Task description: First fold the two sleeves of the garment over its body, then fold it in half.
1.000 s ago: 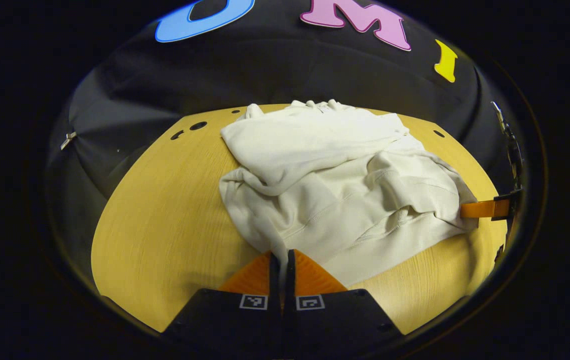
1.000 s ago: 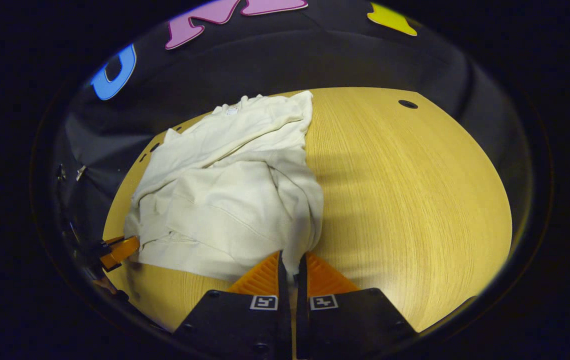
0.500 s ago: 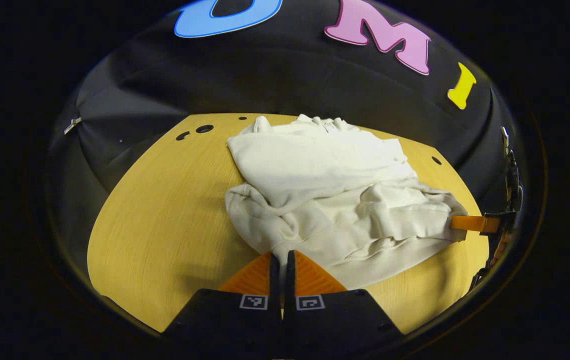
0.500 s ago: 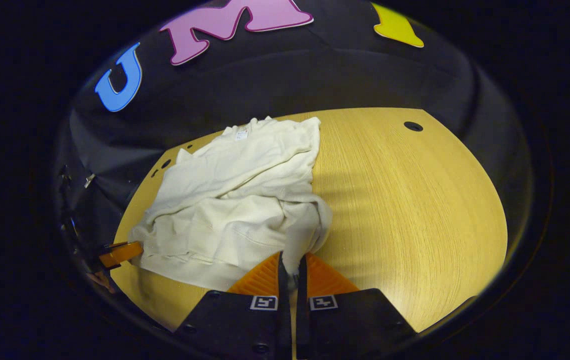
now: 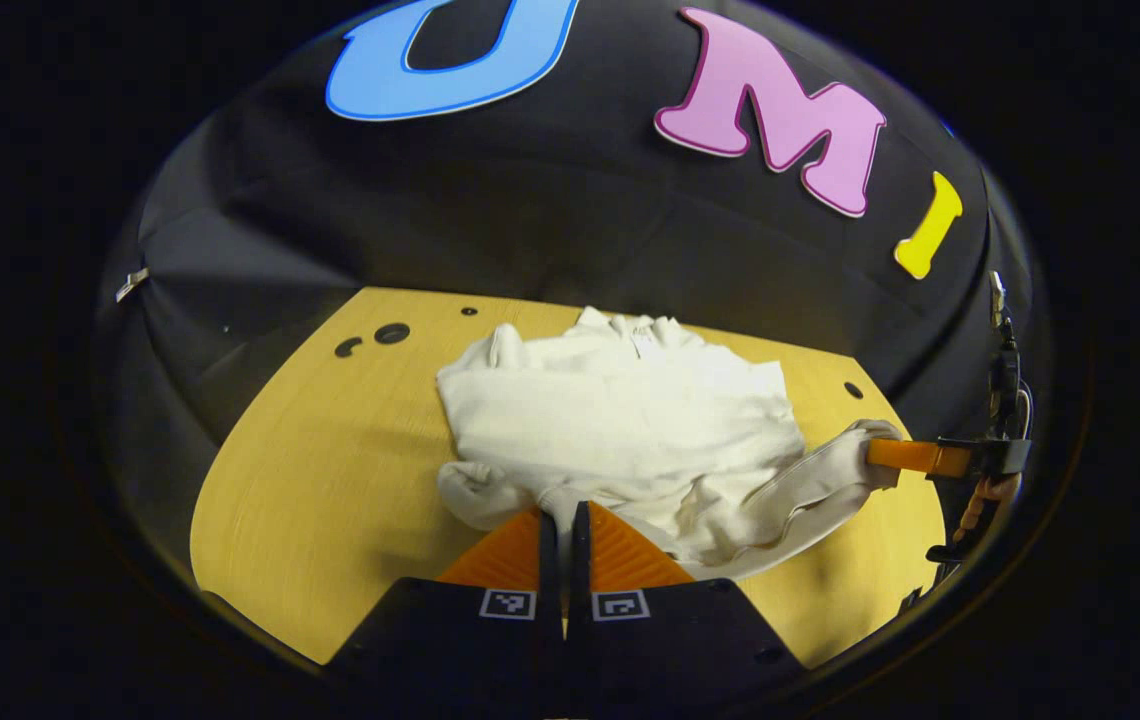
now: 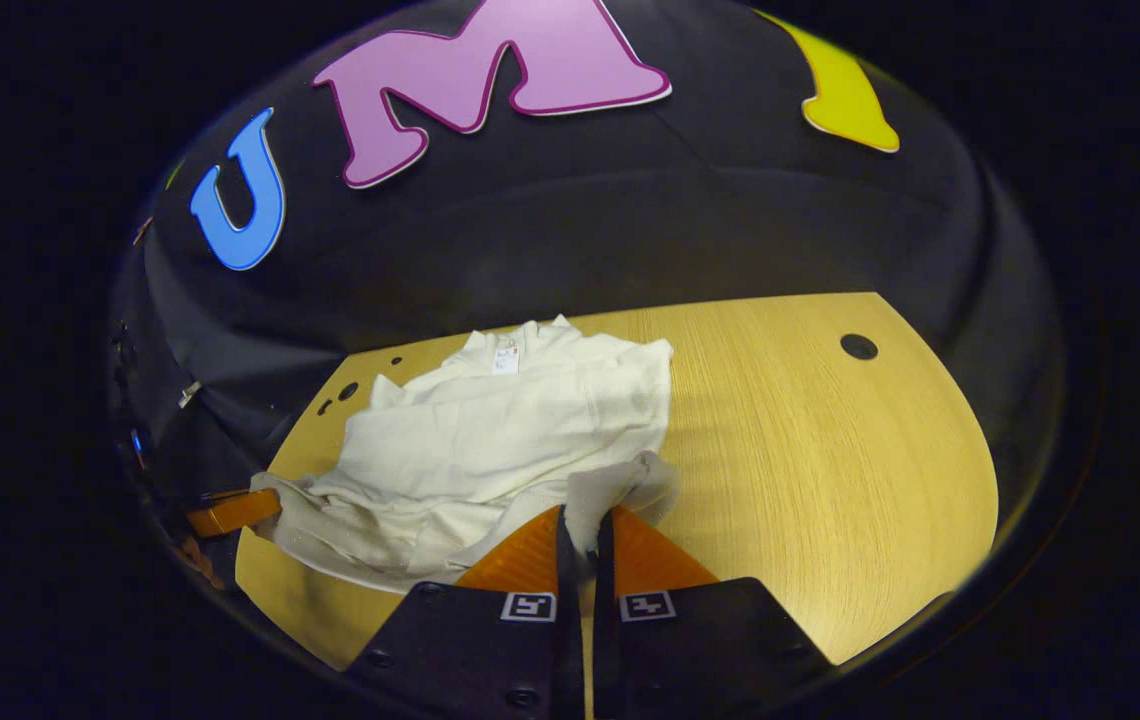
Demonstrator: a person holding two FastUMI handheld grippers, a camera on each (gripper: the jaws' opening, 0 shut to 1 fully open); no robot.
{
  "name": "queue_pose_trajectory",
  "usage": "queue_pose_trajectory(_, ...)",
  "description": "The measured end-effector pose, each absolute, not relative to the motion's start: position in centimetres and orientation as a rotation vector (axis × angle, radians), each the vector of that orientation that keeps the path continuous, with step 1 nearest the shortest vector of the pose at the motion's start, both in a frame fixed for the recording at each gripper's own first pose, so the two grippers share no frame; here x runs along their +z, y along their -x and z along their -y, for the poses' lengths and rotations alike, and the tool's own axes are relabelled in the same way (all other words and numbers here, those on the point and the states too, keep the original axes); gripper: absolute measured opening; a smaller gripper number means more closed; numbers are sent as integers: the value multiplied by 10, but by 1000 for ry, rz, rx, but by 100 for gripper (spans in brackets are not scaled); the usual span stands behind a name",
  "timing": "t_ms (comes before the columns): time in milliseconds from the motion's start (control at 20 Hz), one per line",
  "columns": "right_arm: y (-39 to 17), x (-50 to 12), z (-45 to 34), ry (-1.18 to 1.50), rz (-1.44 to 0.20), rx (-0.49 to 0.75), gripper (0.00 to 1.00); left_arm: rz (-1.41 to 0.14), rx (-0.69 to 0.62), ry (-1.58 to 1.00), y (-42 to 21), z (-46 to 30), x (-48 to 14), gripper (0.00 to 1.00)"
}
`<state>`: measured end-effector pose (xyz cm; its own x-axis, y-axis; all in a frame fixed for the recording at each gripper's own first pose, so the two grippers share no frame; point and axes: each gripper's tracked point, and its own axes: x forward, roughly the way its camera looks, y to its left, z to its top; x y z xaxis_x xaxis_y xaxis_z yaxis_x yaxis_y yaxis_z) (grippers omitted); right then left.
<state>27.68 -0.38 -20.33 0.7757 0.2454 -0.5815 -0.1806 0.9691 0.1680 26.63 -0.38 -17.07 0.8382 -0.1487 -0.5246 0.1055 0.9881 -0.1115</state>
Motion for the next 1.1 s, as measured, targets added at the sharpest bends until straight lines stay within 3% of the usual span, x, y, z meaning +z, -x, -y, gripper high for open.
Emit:
queue_pose_trajectory(500,-395,-158,-22,-124,-522,234,8,-474,-119,119,-384,-5,-109,6)
queue_pose_trajectory(550,-407,-159,-24,-123,-517,230,8,-473,-114,119,-397,-7,-109,1)
queue_pose_trajectory(600,-418,-160,-25,-117,-514,227,8,-468,-114,124,-409,-7,-107,6)
queue_pose_trajectory(1100,-508,-182,-27,-86,-449,161,8,-389,-145,44,-539,-15,-143,6)
